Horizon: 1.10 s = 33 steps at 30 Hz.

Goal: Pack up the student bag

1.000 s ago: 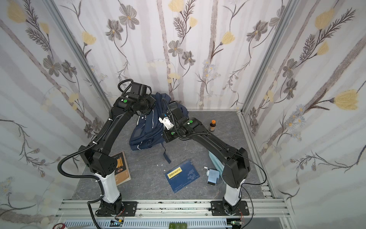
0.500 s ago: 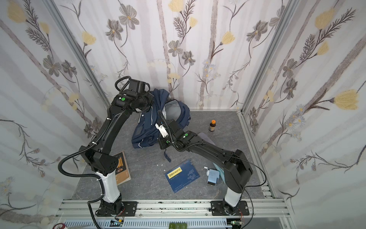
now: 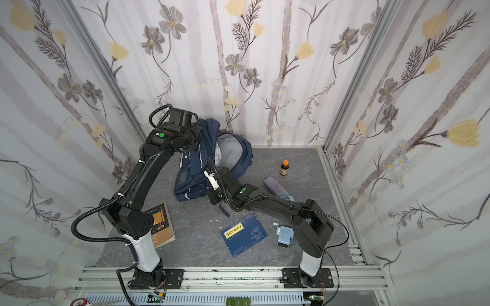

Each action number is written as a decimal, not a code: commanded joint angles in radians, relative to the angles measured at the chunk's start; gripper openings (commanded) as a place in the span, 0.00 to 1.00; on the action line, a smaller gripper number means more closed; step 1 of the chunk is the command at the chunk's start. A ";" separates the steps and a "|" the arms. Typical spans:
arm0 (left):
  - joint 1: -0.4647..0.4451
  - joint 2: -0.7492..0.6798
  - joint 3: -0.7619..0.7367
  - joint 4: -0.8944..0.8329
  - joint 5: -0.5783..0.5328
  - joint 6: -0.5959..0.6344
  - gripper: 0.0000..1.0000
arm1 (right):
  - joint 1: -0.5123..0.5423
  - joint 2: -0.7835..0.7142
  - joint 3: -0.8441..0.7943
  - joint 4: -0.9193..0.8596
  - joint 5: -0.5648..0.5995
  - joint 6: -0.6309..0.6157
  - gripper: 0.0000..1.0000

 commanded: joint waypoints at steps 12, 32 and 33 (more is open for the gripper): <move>-0.012 -0.040 -0.019 0.134 -0.086 -0.065 0.00 | 0.063 0.082 -0.028 0.192 0.064 -0.115 0.00; 0.033 -0.128 -0.138 0.148 0.042 0.145 0.00 | 0.064 0.130 0.091 0.072 -0.078 -0.160 0.00; 0.038 -0.149 -0.173 0.164 0.051 0.160 0.00 | 0.062 0.127 0.101 0.057 -0.092 -0.158 0.01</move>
